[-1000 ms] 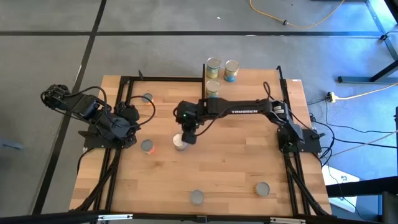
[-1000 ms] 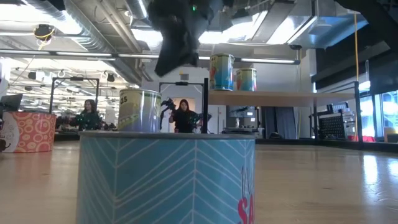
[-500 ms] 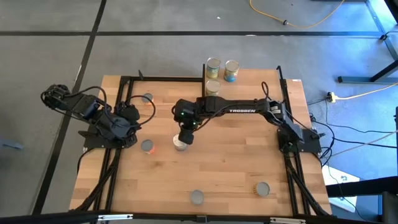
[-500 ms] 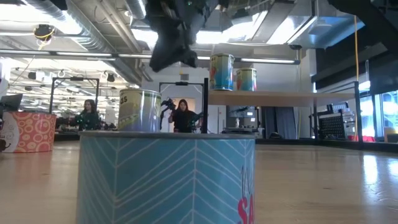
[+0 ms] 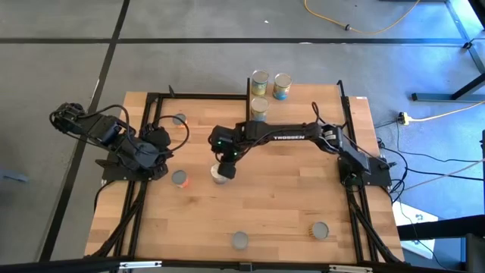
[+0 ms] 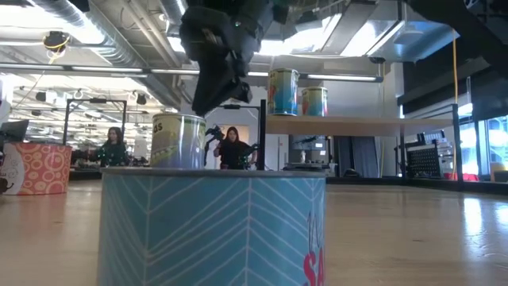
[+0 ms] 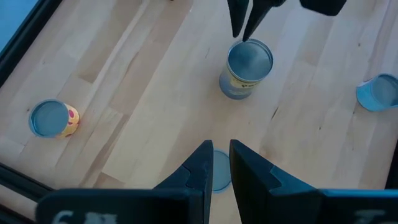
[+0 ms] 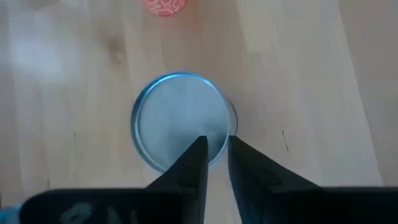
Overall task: Pick and place cans onto a shelf
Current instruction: Put the canned peas on the shelf
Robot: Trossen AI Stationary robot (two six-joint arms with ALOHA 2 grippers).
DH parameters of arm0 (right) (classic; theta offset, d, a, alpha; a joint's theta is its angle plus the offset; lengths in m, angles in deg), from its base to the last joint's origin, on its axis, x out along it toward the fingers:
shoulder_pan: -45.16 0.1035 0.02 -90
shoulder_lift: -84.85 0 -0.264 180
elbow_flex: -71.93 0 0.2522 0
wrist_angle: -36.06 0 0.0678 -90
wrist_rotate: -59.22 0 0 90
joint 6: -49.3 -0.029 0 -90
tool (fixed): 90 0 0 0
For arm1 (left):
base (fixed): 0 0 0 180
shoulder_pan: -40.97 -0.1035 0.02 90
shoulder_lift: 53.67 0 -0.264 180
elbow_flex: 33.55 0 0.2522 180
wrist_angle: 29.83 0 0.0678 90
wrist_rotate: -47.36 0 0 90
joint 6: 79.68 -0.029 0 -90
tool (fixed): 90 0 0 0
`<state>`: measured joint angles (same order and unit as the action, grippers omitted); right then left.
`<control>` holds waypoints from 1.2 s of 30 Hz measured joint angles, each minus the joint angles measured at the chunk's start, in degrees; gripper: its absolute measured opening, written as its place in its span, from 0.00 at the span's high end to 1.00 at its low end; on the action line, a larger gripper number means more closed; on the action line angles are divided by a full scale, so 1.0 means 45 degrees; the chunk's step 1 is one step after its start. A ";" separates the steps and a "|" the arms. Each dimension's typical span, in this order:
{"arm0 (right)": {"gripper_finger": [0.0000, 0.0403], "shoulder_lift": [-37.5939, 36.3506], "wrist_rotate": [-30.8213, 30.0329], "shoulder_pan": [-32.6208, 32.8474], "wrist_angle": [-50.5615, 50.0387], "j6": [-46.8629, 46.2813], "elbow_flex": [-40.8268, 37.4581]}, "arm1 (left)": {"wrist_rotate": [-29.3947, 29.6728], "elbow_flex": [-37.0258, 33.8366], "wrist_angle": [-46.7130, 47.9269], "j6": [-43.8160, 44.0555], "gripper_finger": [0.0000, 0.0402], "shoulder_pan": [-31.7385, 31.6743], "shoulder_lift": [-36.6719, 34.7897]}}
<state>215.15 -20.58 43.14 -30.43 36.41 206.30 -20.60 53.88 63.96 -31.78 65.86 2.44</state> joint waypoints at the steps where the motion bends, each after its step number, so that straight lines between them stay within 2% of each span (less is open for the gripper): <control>1: 0.84 0.0084 0.0040 -0.0011 0.0103 0.0003 0.0000 | 0.0005 0.0000 -0.0002 0.0000 0.88 0.0000 0.0001; 4: 0.84 0.0279 0.0415 -0.0074 0.0049 -0.0010 -0.0005 | 0.0005 0.0000 -0.0005 0.0000 0.88 0.0000 0.0000; 20: 0.84 0.0624 0.0144 -0.0098 0.0469 0.0646 0.0006 | 0.0000 0.0000 -0.0010 -0.0005 0.88 0.0000 0.0005; 30: 0.84 0.1017 0.0423 -0.0102 0.0756 0.0615 0.0067 | 0.0000 0.0000 -0.0005 -0.0005 0.88 0.0000 0.0005; 33: 0.87 0.1040 0.0423 -0.0098 0.0830 0.0580 0.0049 | 0.0000 0.0000 -0.0005 -0.0005 0.88 0.0000 0.0005; 36: 0.95 0.1060 0.0274 -0.0093 0.0919 0.0575 0.0049 | 0.0000 0.0000 -0.0005 -0.0005 0.88 0.0000 0.0005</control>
<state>219.92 -19.35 42.72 -26.30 38.99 206.52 -20.60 53.88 63.93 -31.80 65.86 2.46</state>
